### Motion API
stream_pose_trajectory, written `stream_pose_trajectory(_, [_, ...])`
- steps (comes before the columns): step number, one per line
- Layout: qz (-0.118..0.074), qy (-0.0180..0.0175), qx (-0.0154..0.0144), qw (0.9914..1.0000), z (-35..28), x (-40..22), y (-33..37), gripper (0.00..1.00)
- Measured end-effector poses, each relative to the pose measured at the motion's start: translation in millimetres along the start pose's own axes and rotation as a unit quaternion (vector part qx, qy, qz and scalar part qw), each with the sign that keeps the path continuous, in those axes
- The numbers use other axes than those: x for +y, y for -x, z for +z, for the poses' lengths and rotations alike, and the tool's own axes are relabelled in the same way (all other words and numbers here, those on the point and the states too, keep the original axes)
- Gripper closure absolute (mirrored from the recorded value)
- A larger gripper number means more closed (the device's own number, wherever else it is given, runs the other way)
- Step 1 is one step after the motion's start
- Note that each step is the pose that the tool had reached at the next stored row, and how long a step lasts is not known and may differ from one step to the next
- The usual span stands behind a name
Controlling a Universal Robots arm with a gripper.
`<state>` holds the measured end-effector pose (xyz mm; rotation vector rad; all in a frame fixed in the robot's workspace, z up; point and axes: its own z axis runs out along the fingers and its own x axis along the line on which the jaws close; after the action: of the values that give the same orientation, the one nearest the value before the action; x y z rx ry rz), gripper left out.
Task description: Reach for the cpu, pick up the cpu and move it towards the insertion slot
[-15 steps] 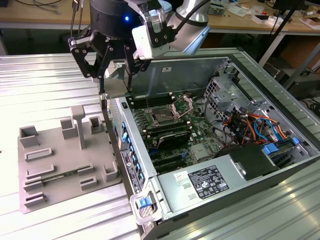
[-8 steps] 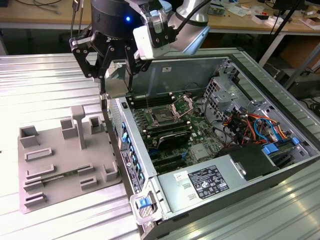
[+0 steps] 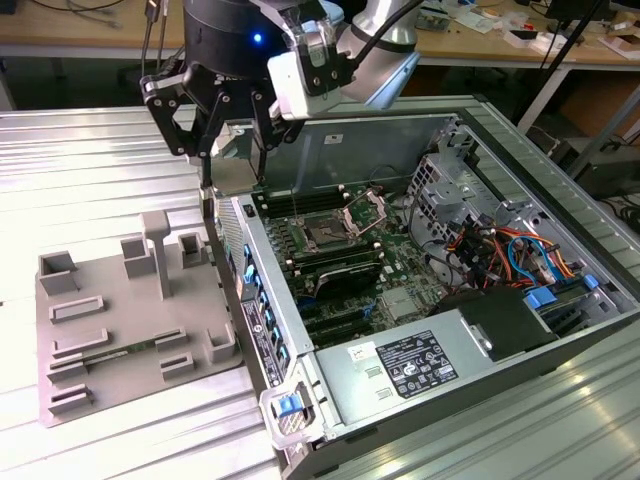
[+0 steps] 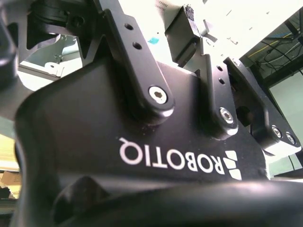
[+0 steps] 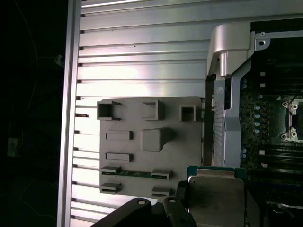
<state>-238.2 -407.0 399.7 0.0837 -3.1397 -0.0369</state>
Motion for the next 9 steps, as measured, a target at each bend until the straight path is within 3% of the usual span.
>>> stream_pose_trajectory(9, [0.000,0.0000,0.0000,1.00000,4.9,-0.5,7.4,0.45])
